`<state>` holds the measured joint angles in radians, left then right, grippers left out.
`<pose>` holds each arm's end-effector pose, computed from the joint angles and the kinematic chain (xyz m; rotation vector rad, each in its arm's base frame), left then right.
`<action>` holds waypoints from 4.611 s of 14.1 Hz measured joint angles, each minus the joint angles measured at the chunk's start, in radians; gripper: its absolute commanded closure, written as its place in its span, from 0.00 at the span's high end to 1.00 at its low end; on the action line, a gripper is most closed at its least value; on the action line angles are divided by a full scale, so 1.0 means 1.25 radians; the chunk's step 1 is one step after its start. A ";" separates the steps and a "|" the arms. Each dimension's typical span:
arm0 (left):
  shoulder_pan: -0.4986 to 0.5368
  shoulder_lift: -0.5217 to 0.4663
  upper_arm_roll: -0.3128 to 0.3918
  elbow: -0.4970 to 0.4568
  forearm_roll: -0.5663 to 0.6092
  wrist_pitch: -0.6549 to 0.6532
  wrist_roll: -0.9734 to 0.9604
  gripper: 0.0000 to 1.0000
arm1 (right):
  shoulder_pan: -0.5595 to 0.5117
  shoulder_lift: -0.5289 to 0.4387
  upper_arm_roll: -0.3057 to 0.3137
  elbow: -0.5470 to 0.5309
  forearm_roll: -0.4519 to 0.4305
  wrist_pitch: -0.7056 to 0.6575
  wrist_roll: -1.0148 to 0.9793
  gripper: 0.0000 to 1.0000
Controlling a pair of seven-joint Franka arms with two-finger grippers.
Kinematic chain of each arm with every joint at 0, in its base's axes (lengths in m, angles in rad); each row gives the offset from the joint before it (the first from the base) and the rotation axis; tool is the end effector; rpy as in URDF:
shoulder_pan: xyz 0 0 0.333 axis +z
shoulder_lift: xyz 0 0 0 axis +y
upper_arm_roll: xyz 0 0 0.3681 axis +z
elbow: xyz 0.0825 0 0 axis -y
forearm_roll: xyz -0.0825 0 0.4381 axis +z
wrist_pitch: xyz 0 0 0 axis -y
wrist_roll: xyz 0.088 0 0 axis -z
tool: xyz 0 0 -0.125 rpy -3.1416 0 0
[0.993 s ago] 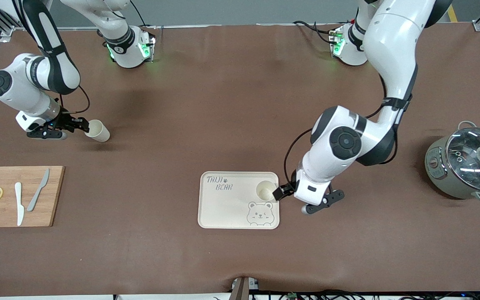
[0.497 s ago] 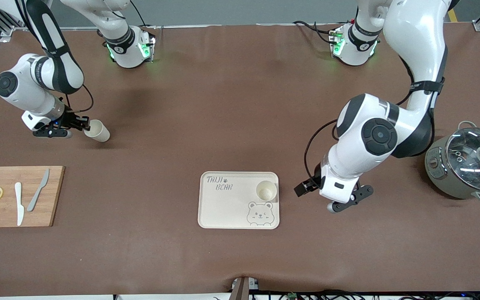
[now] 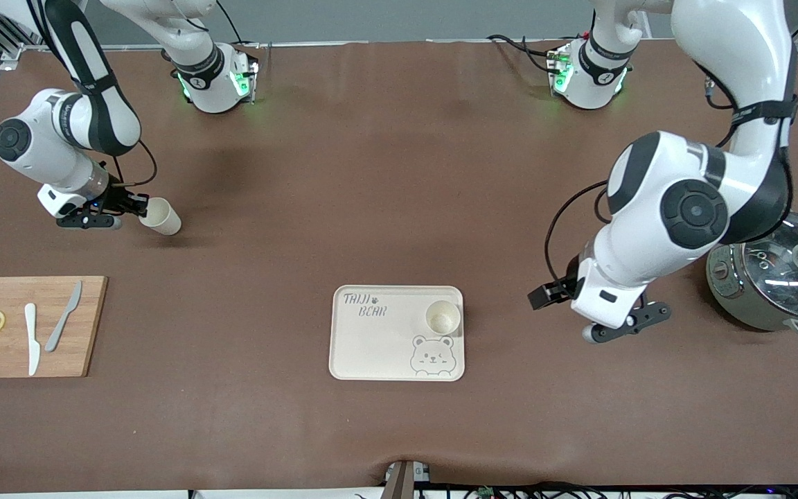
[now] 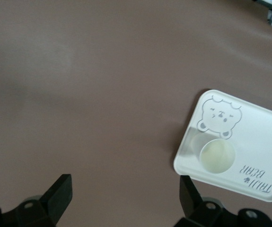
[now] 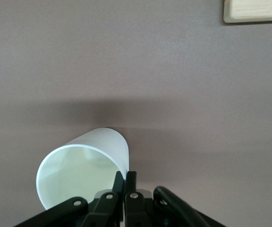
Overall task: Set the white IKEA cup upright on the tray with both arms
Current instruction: 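Carry the cup with the right gripper toward the tray while the left withdraws, then lower the cup onto the tray and open the right gripper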
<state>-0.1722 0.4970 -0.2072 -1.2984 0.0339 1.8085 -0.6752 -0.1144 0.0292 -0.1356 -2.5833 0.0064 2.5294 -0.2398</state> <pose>0.7394 -0.2547 0.4823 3.0360 0.4802 -0.0193 0.4484 -0.1149 0.2302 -3.1194 0.0245 0.1256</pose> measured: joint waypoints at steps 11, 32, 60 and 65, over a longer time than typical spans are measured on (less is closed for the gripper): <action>0.073 -0.102 0.001 -0.002 0.002 -0.190 0.039 1.00 | 0.177 -0.038 0.008 0.243 0.273 -0.290 0.094 0.00; 0.203 -0.414 0.000 -0.351 0.003 -0.073 0.375 1.00 | 0.482 0.482 0.007 0.826 0.354 -0.278 0.637 0.00; 0.211 -0.439 -0.009 -0.232 0.003 -0.223 0.390 1.00 | 0.587 0.556 0.002 0.893 0.209 -0.216 0.940 1.00; 0.212 -0.439 -0.007 -0.230 0.003 -0.223 0.424 1.00 | 0.583 0.513 -0.010 0.909 0.209 -0.258 0.990 1.00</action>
<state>0.0933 -0.0519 -0.2164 -1.5859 0.0373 1.5294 -0.1456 0.6137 0.6707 -0.1479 -1.4470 0.2675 2.2070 0.9978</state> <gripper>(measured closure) 0.000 0.000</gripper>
